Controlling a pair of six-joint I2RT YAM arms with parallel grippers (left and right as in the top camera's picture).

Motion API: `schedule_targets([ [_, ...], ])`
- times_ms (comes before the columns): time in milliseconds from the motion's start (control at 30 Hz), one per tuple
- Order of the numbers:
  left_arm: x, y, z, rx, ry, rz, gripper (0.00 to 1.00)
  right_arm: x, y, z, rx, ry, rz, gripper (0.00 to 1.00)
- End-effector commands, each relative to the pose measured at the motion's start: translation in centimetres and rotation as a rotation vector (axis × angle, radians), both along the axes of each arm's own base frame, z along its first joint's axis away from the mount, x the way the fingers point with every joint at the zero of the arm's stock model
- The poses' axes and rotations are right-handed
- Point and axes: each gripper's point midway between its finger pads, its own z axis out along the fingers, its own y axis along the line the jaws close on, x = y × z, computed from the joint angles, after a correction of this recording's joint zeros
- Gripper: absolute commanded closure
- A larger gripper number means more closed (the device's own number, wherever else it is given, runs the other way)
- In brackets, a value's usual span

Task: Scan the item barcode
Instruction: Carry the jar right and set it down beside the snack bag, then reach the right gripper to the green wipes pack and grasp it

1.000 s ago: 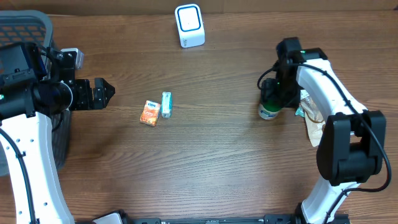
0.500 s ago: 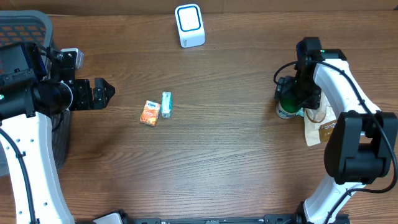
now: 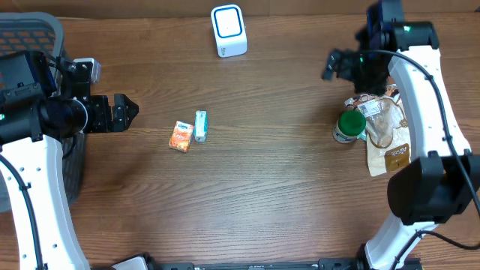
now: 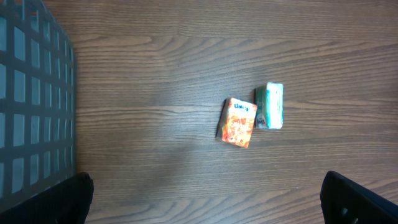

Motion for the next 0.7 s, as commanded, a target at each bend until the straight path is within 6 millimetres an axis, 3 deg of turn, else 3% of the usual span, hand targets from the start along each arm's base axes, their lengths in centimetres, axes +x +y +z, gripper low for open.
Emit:
schedule_targets([
  [0,0.0,0.2,-0.3,0.005,0.005,-0.008,0.01,0.0,6.5,3.9,0.224,-0.096,0.145,0.00],
  [100,0.0,0.2,-0.3,0.005,0.006,-0.008,0.00,0.1,10.8,3.3,0.290,-0.113,0.244,0.00],
  [300,0.0,0.2,-0.3,0.005,0.006,-0.007,0.00,-1.5,18.7,-1.7,0.287,-0.037,0.314,0.14],
  [467,0.0,0.2,-0.3,0.005,0.005,-0.007,0.00,-2.9,25.0,-5.7,0.211,-0.036,0.363,0.16],
  [667,0.0,0.2,-0.3,0.005,0.006,-0.008,0.00,-3.9,29.6,-9.5,0.038,-0.119,0.360,0.16],
])
